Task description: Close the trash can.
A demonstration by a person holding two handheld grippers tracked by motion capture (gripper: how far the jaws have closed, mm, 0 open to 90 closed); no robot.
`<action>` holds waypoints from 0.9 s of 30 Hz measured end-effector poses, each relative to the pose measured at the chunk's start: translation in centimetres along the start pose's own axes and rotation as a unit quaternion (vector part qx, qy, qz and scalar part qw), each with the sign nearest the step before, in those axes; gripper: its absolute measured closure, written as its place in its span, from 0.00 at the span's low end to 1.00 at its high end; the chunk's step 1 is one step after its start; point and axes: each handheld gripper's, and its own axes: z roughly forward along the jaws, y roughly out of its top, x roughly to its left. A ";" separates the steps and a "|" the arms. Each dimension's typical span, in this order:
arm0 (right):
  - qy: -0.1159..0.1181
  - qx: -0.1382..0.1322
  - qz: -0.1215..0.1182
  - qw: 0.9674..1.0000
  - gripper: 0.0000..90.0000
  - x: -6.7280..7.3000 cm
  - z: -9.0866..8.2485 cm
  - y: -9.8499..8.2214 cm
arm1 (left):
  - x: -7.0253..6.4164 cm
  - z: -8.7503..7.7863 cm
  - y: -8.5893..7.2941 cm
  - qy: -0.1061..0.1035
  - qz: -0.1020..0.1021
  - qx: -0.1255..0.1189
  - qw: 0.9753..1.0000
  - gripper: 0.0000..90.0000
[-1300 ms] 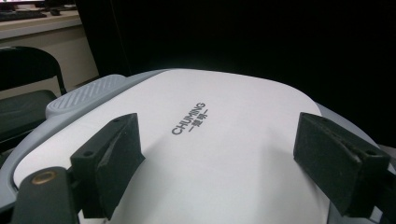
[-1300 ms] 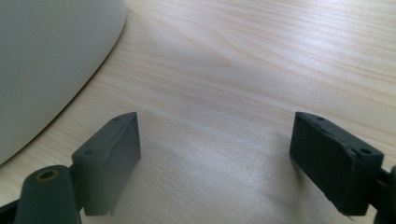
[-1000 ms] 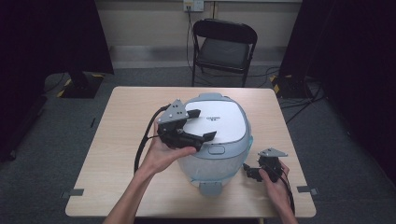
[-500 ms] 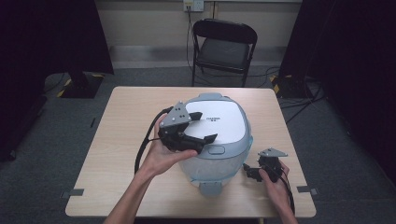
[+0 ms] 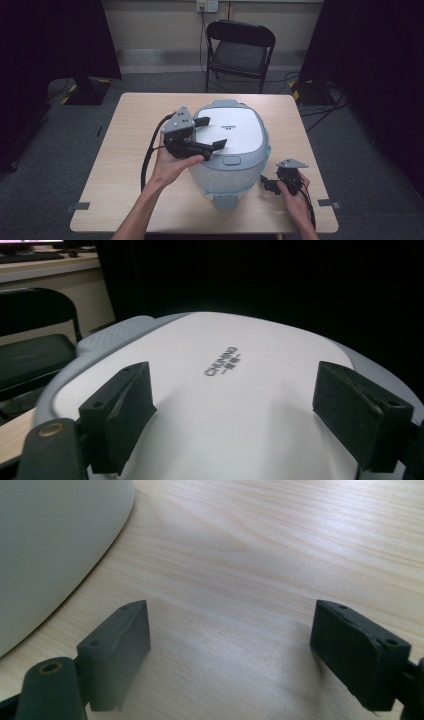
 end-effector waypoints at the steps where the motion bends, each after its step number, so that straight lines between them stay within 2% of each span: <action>1: 0.000 0.000 0.000 1.000 0.17 0.0 0.0 0.0 | 0.3 -0.1 -0.1 0.005 -0.006 -0.003 1.000 0.18; 3: 0.000 0.000 0.000 1.000 0.17 0.0 0.0 0.0 | 0.5 -0.2 -0.1 0.009 -0.008 0.000 1.000 0.18; 4: 0.000 0.000 0.000 1.000 0.17 0.0 0.0 0.0 | 1.1 -0.5 -0.3 0.013 -0.021 -0.003 1.000 0.18; 6: 0.000 0.000 0.000 1.000 0.17 0.0 0.0 0.0 | 1.6 -1.0 -0.3 0.016 -0.029 -0.008 0.999 0.17; 11: 0.000 0.000 0.000 1.000 0.17 0.0 0.0 0.0 | 2.4 -2.2 -0.4 0.035 -0.030 -0.009 0.999 0.17; 14: 0.000 0.000 0.000 1.000 0.17 0.0 0.0 0.0 | 2.5 -3.0 -0.5 0.049 -0.018 -0.017 0.998 0.17; 20: 0.000 0.000 -0.001 1.000 0.17 0.0 0.0 0.0 | 3.7 -4.7 -1.0 0.064 -0.028 -0.021 0.997 0.17; 23: 0.000 0.000 0.000 1.000 0.17 0.0 0.0 0.0 | 4.6 -5.8 -1.3 0.068 -0.036 -0.032 0.997 0.17; 27: 0.000 0.000 0.000 1.000 0.17 0.0 0.0 0.0 | 5.3 -6.8 -1.8 0.090 -0.045 -0.023 0.995 0.17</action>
